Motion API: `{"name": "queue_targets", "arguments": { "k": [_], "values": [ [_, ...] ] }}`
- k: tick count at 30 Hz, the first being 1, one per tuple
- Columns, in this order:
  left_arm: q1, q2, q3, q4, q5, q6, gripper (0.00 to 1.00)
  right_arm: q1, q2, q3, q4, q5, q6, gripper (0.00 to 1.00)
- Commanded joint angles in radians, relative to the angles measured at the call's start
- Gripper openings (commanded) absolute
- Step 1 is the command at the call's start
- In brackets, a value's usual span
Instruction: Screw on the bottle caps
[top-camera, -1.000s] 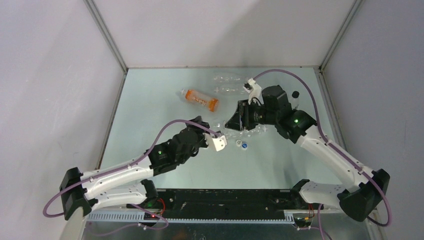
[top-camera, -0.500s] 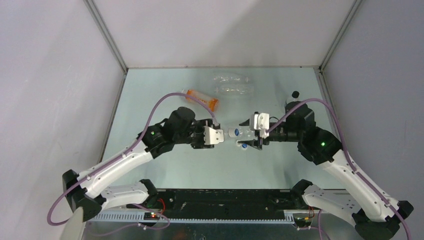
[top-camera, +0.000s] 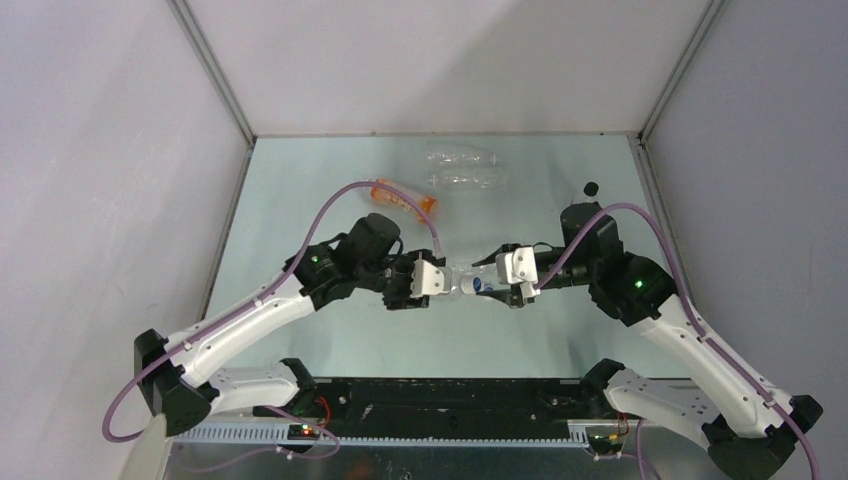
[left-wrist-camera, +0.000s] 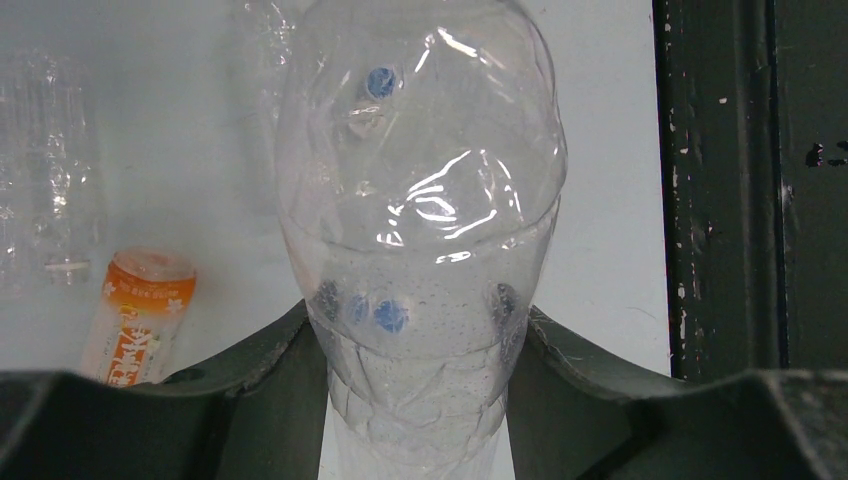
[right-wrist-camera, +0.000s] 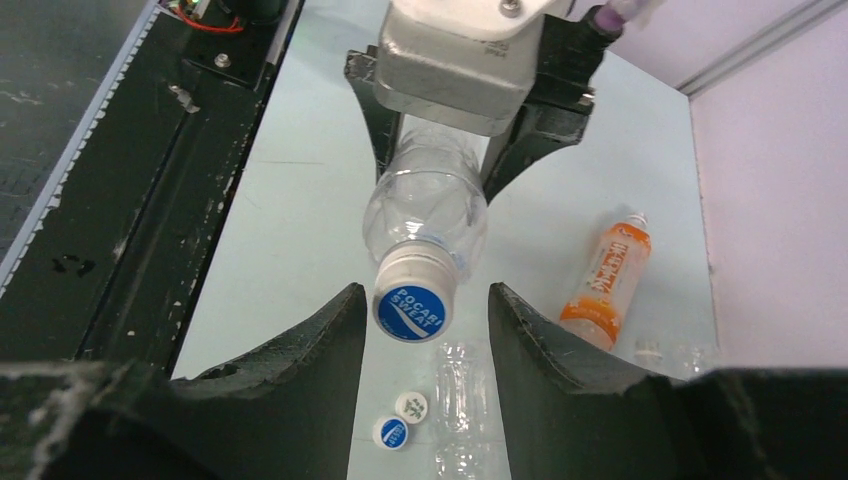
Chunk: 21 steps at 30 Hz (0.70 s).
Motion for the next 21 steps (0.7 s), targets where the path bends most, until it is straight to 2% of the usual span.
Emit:
{"name": "queue_targets", "arguments": {
  "k": [1,8,10,13,14,15,16,17,18,19,21],
  "values": [
    [0.007,0.000,0.046,0.019,0.042,-0.014,0.08,0.007,0.013,0.003,-0.029,-0.047,-0.038,0.50],
    [0.007,0.012,0.064,0.034,0.048,-0.015,0.08,0.009,0.032,0.003,-0.035,-0.020,-0.022,0.44],
    [0.007,0.011,0.065,0.050,0.056,-0.022,0.08,0.010,0.041,0.003,-0.021,-0.011,0.006,0.41],
    [0.007,0.009,0.066,0.078,0.053,-0.032,0.08,0.011,0.052,0.003,0.036,-0.019,0.089,0.27],
    [0.007,0.009,0.066,0.086,0.035,-0.035,0.08,0.012,0.058,0.003,0.050,-0.020,0.154,0.24],
    [0.008,0.005,0.063,0.108,0.022,-0.043,0.08,0.010,0.063,0.004,0.085,-0.013,0.195,0.15],
    [0.008,0.003,0.061,0.123,-0.009,-0.046,0.08,0.008,0.074,0.003,0.105,0.005,0.305,0.08],
    [0.006,-0.009,0.053,0.165,-0.028,-0.057,0.09,0.009,0.082,0.003,0.149,0.022,0.360,0.05],
    [0.002,-0.024,0.048,0.188,-0.074,-0.069,0.09,0.008,0.099,0.003,0.171,0.070,0.490,0.00],
    [-0.002,-0.039,0.030,0.250,-0.101,-0.073,0.09,0.007,0.115,0.004,0.220,0.100,0.565,0.00],
    [-0.033,-0.075,-0.015,0.358,-0.236,-0.069,0.10,0.008,0.139,0.008,0.281,0.240,0.893,0.00]
  ]
}}
